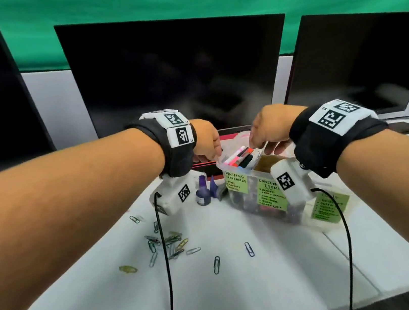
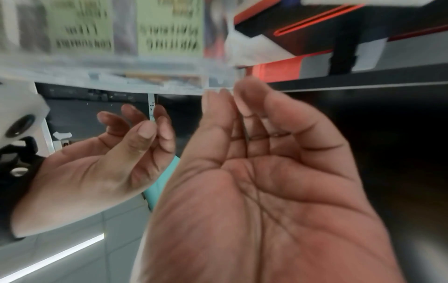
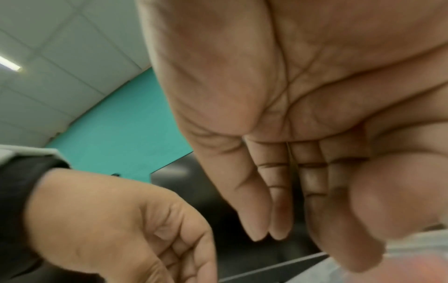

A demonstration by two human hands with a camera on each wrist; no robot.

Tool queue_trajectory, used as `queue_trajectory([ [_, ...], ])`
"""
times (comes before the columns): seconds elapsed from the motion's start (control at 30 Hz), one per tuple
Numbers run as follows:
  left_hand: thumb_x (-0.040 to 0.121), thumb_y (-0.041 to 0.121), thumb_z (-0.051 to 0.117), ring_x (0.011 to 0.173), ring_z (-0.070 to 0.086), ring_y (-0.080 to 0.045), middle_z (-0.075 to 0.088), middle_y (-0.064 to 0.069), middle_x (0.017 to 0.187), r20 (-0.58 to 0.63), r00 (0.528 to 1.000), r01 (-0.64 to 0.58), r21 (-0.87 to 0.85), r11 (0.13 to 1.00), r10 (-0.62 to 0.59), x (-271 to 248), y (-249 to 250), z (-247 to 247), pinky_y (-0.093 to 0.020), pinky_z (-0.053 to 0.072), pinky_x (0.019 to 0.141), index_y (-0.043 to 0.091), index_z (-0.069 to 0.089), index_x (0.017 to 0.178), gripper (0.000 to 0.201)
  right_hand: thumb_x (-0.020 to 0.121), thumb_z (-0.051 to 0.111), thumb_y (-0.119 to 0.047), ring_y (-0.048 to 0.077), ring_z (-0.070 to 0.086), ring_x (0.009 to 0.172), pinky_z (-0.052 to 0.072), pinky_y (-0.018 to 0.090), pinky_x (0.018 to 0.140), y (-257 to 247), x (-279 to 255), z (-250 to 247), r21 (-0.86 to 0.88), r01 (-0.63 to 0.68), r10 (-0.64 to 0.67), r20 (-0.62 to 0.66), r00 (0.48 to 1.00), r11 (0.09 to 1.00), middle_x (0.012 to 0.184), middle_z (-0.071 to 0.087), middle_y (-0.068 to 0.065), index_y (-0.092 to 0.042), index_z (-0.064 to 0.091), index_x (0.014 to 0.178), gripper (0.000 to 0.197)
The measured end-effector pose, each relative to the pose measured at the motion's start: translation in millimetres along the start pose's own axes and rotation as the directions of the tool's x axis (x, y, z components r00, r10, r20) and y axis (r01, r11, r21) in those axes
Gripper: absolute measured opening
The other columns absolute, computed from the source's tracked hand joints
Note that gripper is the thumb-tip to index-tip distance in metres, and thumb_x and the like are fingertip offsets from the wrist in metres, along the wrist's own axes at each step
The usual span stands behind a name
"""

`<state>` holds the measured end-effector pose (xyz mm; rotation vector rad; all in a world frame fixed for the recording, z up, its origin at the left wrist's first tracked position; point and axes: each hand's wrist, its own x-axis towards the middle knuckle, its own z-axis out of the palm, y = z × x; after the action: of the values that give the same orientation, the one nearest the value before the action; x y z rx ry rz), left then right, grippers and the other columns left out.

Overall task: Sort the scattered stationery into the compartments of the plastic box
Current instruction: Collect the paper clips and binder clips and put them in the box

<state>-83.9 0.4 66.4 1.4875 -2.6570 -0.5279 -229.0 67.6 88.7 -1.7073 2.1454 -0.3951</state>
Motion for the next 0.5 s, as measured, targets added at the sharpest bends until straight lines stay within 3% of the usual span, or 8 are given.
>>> queue_trajectory([
  [0.07, 0.089, 0.01, 0.063, 0.069, 0.06, -0.014, 0.061, 0.002, 0.074, 0.066, 0.997, 0.038, 0.103, 0.994, -0.045, -21, -23, 8, -0.015, 0.049, 0.052, 0.009, 0.066, 0.113, 0.025, 0.086, 0.065, -0.011, 0.024, 0.061, 0.074, 0.056, 0.038, 0.077, -13, -13, 26, -0.037, 0.064, -0.062, 0.034, 0.997, 0.997, 0.102, 0.07, 0.019, 0.002, 0.067, 0.103, 0.021],
  [0.17, 0.087, 0.017, 0.068, 0.079, 0.061, -0.015, 0.068, -0.004, 0.095, 0.161, 0.975, 0.101, 0.287, 0.952, -0.152, -54, -58, 25, -0.01, 0.045, 0.047, 0.012, 0.063, 0.119, 0.033, 0.084, 0.069, -0.022, 0.022, 0.058, 0.068, 0.057, 0.032, 0.067, -29, -30, 73, -0.15, 0.16, -0.142, 0.126, 0.982, 0.976, 0.084, 0.066, 0.012, -0.006, 0.068, 0.094, 0.019],
  [0.27, 0.085, 0.025, 0.07, 0.062, 0.057, -0.011, 0.068, -0.007, 0.106, 0.256, 0.929, 0.128, 0.453, 0.882, -0.267, -86, -88, 45, -0.008, 0.041, 0.038, 0.015, 0.059, 0.124, 0.042, 0.082, 0.069, -0.037, 0.019, 0.051, 0.058, 0.041, 0.02, 0.052, -41, -44, 118, -0.417, 0.283, -0.16, 0.306, 0.939, 0.864, 0.075, 0.055, 0.003, -0.013, 0.063, 0.093, 0.028],
  [0.33, 0.085, 0.03, 0.069, 0.054, 0.049, -0.006, 0.068, -0.006, 0.116, 0.278, 0.918, 0.096, 0.537, 0.838, -0.283, -92, -92, 52, -0.01, 0.038, 0.041, 0.017, 0.055, 0.127, 0.046, 0.079, 0.069, -0.048, 0.012, 0.04, 0.051, 0.03, 0.019, 0.045, -33, -43, 125, -0.572, 0.296, -0.107, 0.34, 0.934, 0.765, 0.065, 0.044, -0.002, -0.013, 0.054, 0.079, 0.038],
  [0.43, 0.084, 0.035, 0.07, 0.05, 0.046, -0.002, 0.065, -0.005, 0.123, 0.316, 0.901, 0.052, 0.602, 0.797, -0.297, -107, -103, 62, -0.008, 0.033, 0.036, 0.019, 0.05, 0.131, 0.054, 0.068, 0.071, -0.061, 0.011, 0.042, 0.05, 0.031, 0.021, 0.045, -21, -40, 135, -0.649, 0.228, 0.055, 0.385, 0.921, 0.726, 0.06, 0.047, -0.003, -0.014, 0.052, 0.068, 0.051],
  [0.5, 0.081, 0.037, 0.072, 0.045, 0.046, 0.001, 0.066, -0.004, 0.121, 0.318, 0.898, 0.057, 0.603, 0.796, -0.305, -113, -117, 70, -0.006, 0.031, 0.031, 0.018, 0.05, 0.129, 0.056, 0.066, 0.077, -0.056, 0.009, 0.046, 0.052, 0.035, 0.019, 0.045, -11, -38, 139, -0.614, 0.177, 0.126, 0.418, 0.9, 0.769, 0.066, 0.051, -0.004, -0.012, 0.06, 0.087, 0.052],
])
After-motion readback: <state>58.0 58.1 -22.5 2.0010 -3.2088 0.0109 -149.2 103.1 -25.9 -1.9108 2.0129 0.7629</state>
